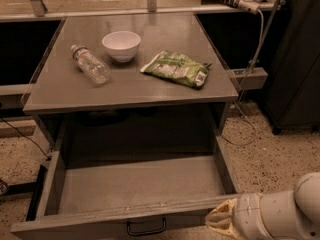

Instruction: Close top drawer

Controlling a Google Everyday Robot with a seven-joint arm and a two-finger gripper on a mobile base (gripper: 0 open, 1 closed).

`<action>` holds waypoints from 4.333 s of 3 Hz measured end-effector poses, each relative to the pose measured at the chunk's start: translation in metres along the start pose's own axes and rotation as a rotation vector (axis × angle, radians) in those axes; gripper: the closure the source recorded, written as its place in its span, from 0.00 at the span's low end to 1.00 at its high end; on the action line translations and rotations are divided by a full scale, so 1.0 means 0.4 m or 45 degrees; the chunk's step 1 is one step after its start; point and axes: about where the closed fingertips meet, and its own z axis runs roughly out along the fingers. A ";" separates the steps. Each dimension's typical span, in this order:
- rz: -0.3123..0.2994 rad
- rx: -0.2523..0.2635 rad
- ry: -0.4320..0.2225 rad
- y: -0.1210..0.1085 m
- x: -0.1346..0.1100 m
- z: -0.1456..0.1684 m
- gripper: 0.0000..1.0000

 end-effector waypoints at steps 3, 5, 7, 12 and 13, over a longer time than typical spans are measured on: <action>-0.002 0.004 0.001 -0.002 0.000 0.001 0.35; -0.043 -0.001 -0.025 -0.043 -0.016 0.025 0.00; -0.104 0.035 -0.102 -0.190 -0.072 0.068 0.42; -0.153 0.180 0.052 -0.469 -0.114 0.078 0.41; -0.153 0.180 0.052 -0.469 -0.114 0.078 0.18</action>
Offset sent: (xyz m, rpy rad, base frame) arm 0.0010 0.0001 -0.0004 -0.0012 -0.0033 -0.0013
